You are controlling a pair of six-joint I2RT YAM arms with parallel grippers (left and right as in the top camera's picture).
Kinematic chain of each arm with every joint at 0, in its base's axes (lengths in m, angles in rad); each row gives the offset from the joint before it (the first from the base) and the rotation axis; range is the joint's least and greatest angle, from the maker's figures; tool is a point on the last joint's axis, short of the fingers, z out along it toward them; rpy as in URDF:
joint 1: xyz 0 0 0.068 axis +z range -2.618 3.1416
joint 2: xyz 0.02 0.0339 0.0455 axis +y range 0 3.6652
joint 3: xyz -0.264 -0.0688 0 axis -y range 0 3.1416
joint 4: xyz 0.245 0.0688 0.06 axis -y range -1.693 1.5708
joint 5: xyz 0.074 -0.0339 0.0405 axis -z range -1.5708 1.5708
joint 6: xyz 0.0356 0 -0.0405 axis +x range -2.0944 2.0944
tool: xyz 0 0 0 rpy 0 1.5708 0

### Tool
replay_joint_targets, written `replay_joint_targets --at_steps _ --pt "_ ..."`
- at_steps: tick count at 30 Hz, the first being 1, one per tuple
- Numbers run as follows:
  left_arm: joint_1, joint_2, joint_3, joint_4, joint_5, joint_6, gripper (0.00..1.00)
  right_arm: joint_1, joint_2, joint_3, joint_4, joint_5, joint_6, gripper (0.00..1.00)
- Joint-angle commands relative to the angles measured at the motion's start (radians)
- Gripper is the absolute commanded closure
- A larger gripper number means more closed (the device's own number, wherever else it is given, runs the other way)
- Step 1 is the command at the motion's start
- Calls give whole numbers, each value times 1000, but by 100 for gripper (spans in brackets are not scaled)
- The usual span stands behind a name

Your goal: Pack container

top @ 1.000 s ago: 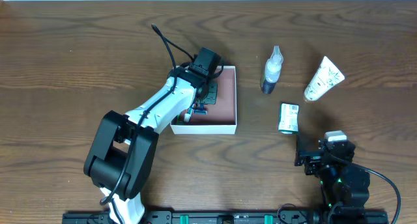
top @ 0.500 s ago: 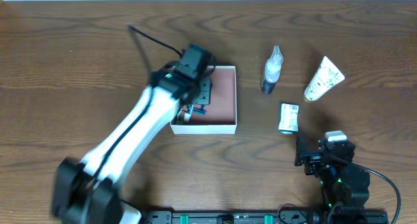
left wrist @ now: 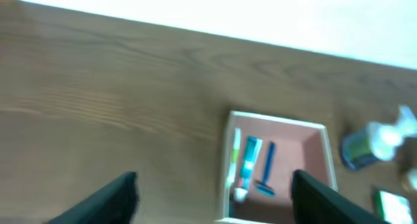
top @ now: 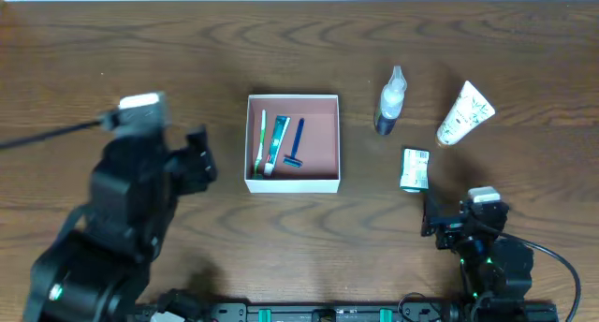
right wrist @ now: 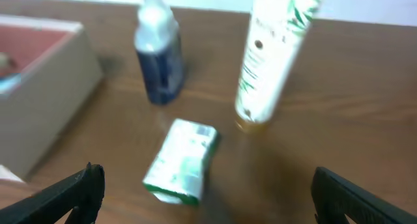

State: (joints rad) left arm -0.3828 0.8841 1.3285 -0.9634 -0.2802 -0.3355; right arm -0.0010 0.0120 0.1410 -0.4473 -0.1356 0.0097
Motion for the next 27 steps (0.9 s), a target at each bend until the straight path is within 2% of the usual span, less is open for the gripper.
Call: replay_joint_targets --at_steps 1,8,13,17,20,23,27 --pt "20 -47 5 -35 -77 1 2 -7 -6 -3 38 -154 190 1" --pt "21 -96 5 -141 -77 1 2 -7 -3 30 71 -281 290 1" --pt "21 -95 5 -166 -77 1 2 -5 89 223 69 -279 321 1" --pt "21 -95 5 -166 -77 1 2 -5 320 454 -13 -261 304 1" --pt "21 -95 5 -166 -77 1 2 -2 568 682 -189 -237 287 1" --pt "21 -95 5 -166 -77 1 2 36 821 940 -369 -238 171 1" --pt "21 -95 5 -166 -77 1 2 127 1094 1176 -509 -296 119 1"
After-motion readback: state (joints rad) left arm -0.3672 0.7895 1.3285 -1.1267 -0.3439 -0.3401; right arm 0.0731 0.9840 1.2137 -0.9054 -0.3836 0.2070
